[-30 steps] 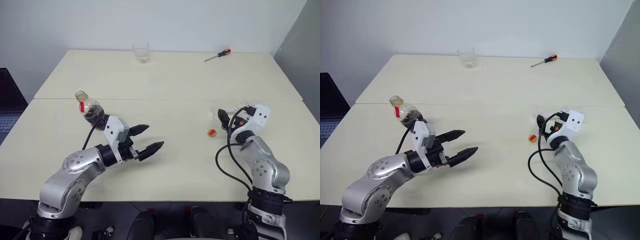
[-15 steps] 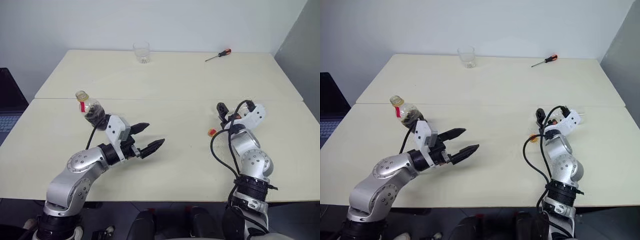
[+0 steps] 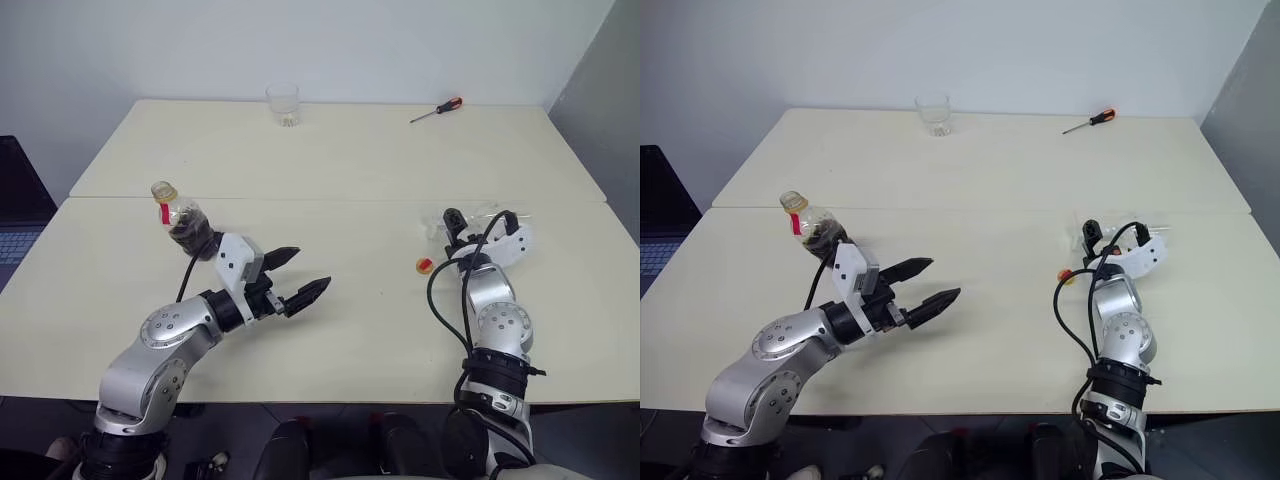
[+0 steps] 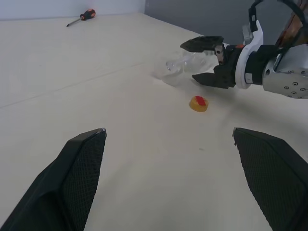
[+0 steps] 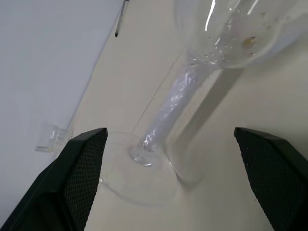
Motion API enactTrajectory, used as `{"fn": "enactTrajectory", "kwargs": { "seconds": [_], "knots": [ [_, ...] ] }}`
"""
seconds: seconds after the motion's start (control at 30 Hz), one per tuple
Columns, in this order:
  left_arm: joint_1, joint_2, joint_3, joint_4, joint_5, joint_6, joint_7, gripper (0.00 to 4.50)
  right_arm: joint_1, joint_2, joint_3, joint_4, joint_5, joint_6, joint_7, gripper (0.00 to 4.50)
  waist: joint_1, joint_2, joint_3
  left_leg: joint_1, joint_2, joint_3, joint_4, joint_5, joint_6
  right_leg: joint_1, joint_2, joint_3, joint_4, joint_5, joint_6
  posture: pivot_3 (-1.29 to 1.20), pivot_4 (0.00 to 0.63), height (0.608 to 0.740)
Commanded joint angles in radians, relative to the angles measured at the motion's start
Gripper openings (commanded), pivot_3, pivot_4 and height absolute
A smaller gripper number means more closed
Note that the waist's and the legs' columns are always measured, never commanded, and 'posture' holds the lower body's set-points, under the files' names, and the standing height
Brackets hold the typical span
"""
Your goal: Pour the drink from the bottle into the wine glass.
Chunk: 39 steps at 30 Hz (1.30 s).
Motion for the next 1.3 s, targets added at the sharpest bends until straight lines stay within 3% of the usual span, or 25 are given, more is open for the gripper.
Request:
{"fn": "enactTrajectory", "kwargs": {
  "seconds": [0.03, 0.6, 1.1, 1.2, 1.3],
  "knots": [
    [-0.022, -0.006, 0.006, -0.005, -0.002, -0.019, -0.006, 4.48, -0.057, 0.014, 0.012, 0.057, 0.027, -0.057, 0.034, 4.50, -0.001, 0.000, 0.000, 0.000, 0.000, 0.000, 0.000, 0.000, 0.000, 0.000, 0.000, 0.000, 0.000, 0.000, 0.000, 0.00, 0.150, 0.740],
    [-0.021, -0.008, 0.023, -0.018, -0.018, -0.003, 0.010, 4.48, -0.235, -0.027, -0.055, 0.432, 0.085, -0.272, 0.129, 4.50, -0.010, 0.000, 0.000, 0.003, 0.001, 0.000, -0.001, 0.000, 0.000, 0.003, 0.000, 0.000, -0.001, 0.000, 0.000, 0.00, 0.150, 0.740],
    [-0.026, 0.001, 0.023, -0.049, -0.041, 0.017, 0.023, 4.48, -0.286, -0.032, -0.121, 0.530, 0.152, -0.353, 0.102, 4.50, -0.019, 0.000, 0.000, 0.005, 0.000, 0.000, -0.001, 0.000, 0.000, 0.005, 0.000, 0.000, -0.001, 0.000, 0.000, 0.00, 0.150, 0.740],
    [-0.030, 0.002, 0.022, -0.049, -0.044, 0.018, 0.021, 4.50, -0.279, -0.034, -0.103, 0.528, 0.137, -0.352, 0.108, 3.90, -0.019, 0.000, 0.000, 0.005, 0.001, 0.000, -0.001, 0.000, 0.000, 0.005, 0.000, 0.000, -0.001, 0.000, 0.000, 0.00, 0.150, 0.740],
    [-0.029, 0.006, 0.023, -0.050, -0.048, 0.019, 0.017, 4.50, -0.276, -0.034, -0.099, 0.528, 0.133, -0.352, 0.110, 2.84, -0.019, 0.000, 0.000, 0.004, 0.001, 0.000, -0.002, 0.000, 0.000, 0.004, 0.000, 0.000, -0.002, 0.000, 0.000, 0.00, 0.150, 0.740]
  ]
}}
